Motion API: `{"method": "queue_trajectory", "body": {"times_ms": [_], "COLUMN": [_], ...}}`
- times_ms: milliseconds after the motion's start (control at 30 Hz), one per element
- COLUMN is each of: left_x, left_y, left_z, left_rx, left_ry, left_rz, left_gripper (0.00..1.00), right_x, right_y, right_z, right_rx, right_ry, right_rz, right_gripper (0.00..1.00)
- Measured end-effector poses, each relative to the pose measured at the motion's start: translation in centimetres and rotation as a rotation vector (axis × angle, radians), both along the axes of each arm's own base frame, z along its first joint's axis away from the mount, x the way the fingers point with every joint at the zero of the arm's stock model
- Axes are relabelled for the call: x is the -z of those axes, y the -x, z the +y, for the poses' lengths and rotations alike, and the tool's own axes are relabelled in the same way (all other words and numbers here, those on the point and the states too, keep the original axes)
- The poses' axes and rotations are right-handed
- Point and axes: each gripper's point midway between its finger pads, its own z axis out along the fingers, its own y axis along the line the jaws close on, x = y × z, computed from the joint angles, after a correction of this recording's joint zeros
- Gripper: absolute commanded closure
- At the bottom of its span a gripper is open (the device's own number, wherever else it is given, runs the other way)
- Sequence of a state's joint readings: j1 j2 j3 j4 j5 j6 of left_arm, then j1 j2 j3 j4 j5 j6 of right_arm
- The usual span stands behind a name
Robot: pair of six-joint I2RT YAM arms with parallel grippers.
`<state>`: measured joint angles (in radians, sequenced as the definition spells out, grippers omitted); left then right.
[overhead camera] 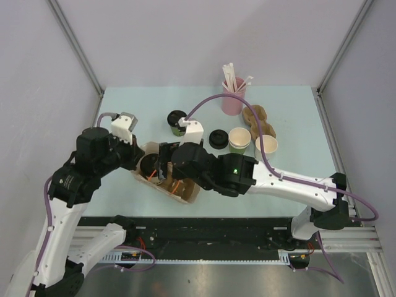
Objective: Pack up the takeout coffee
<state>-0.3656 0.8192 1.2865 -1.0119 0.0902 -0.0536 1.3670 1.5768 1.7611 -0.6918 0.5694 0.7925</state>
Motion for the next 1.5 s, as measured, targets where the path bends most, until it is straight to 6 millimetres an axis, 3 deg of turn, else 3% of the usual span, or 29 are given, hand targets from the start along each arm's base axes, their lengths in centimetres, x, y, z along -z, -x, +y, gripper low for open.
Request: {"method": "queue_trajectory", "body": {"times_ms": [133,333,633,1033,1300,1500], "left_x": [-0.7,-1.3,-0.2,1.9,1.2,-0.4], "left_y": [1.1,2.0,1.1,0.6,1.2,2.3], "left_z": [-0.7,-1.1,-1.8,-2.3,-2.5,-2.9], "left_rx": [0.055,0.107,0.087,0.083,0.175,0.233], "left_ry": [0.03,0.04,0.065,0.066,0.032,0.044], "left_rz": [-0.024,-0.056,0.004,0.062,-0.004,-0.063], "left_gripper": [0.99,1.0,1.0,1.0,1.0,1.0], "right_x": [1.2,1.3,2.2,1.9,2.1,4.8], "right_y": [0.4,0.7,0.3,-1.4,-0.6,0.5], "right_z": [0.5,0.6,1.9,0.8,0.1,-0.6], "right_rx": [-0.022,-0.031,-0.035,-0.001,-0.037,-0.036], "right_ry": [0.031,0.024,0.027,0.029,0.077,0.178], "right_rz": [0.018,0.037,0.081,0.081,0.102,0.178], "right_gripper": [0.21,0.3,0.29,0.29,0.29,0.27]}}
